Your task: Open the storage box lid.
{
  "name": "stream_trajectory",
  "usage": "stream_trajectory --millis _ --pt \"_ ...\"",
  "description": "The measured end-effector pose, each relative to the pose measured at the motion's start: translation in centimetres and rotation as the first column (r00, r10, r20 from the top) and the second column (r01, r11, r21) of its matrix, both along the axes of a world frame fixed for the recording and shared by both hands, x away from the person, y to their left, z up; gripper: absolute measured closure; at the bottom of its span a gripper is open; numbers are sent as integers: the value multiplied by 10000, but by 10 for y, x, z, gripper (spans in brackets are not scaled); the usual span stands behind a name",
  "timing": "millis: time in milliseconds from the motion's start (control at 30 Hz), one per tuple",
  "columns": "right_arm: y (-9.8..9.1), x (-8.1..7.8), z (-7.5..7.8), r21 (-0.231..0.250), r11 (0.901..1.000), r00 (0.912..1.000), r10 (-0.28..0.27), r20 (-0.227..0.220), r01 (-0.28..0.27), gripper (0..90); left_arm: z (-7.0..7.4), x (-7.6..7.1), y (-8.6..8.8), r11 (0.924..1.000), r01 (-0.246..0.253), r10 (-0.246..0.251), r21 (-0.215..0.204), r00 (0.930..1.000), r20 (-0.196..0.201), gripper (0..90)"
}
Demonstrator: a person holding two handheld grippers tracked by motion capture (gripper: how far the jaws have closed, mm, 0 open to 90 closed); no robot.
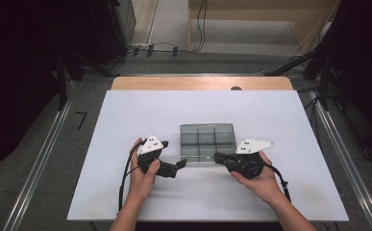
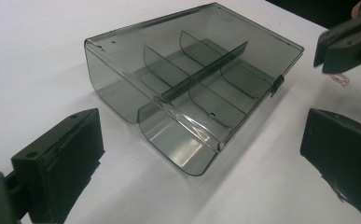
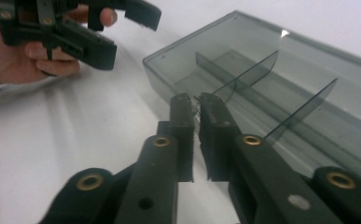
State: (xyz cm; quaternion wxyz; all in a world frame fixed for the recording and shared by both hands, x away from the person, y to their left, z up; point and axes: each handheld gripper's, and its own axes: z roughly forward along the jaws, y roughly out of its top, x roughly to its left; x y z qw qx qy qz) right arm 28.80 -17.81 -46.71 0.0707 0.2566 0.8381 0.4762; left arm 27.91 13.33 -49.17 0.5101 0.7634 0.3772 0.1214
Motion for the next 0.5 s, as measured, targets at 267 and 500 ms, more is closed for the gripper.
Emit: stream_trajectory --millis 267,500 --pt "14 0 -20 -678 9974 9994 217 -258 -234 884 -2 -2 -1 10000 -40 40 -1 10000 -3 0" --pt "22 2 -33 -1191 9928 9986 72 -516 -133 884 -6 -6 0 10000 -41 41 -16 9999 -137 0"
